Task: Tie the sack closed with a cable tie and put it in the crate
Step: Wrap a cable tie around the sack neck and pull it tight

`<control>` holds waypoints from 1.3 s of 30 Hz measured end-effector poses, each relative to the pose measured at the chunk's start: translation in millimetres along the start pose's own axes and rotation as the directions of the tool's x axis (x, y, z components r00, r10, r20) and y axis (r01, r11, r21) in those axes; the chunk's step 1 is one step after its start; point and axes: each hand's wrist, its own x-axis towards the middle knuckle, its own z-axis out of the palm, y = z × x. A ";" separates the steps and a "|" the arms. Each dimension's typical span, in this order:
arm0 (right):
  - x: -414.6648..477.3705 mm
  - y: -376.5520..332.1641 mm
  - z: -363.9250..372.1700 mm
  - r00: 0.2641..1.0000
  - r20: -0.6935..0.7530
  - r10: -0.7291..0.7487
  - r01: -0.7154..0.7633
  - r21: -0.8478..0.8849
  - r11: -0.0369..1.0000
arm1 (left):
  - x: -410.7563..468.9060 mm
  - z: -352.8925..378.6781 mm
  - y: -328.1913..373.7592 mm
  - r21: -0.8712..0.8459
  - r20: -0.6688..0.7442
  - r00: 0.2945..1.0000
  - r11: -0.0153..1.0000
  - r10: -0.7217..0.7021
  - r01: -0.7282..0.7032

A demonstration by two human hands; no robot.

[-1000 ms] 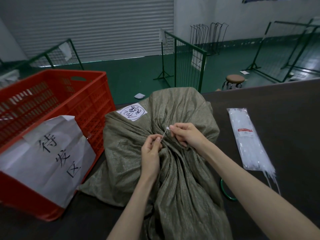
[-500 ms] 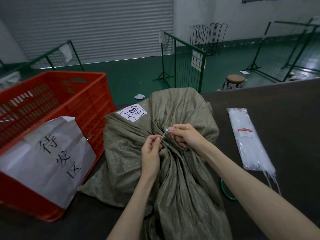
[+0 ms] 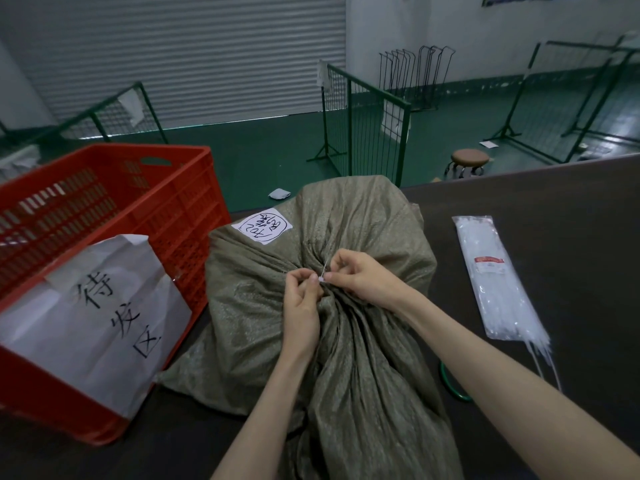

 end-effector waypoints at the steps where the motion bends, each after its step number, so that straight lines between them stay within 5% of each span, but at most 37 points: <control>1: -0.3 -0.7 -0.1 1.000 0.003 -0.001 0.001 0.005 1.000 | -0.7 0.2 1.0 0.007 0.007 1.000 1.000 0.013 -0.013; 13: -3.1 -10.3 -9.1 1.000 -0.012 0.012 -0.009 0.246 0.969 | -3.7 -2.9 -0.9 0.100 0.059 0.998 0.995 0.024 -0.030; 25: -1.1 -3.1 -6.8 1.000 0.020 0.023 -0.024 0.030 0.999 | -4.6 -4.6 1.6 0.215 0.113 0.994 0.976 0.003 -0.028; 32: -2.3 -1.8 -7.1 0.988 -0.147 0.039 -0.018 0.145 0.989 | -4.4 -7.5 5.5 0.300 0.147 0.989 0.953 -0.017 -0.028; 39: -3.5 -18.8 -17.6 0.961 -0.274 0.027 0.068 0.332 0.941 | -5.7 -19.9 18.7 0.506 0.256 0.961 0.834 0.100 -0.221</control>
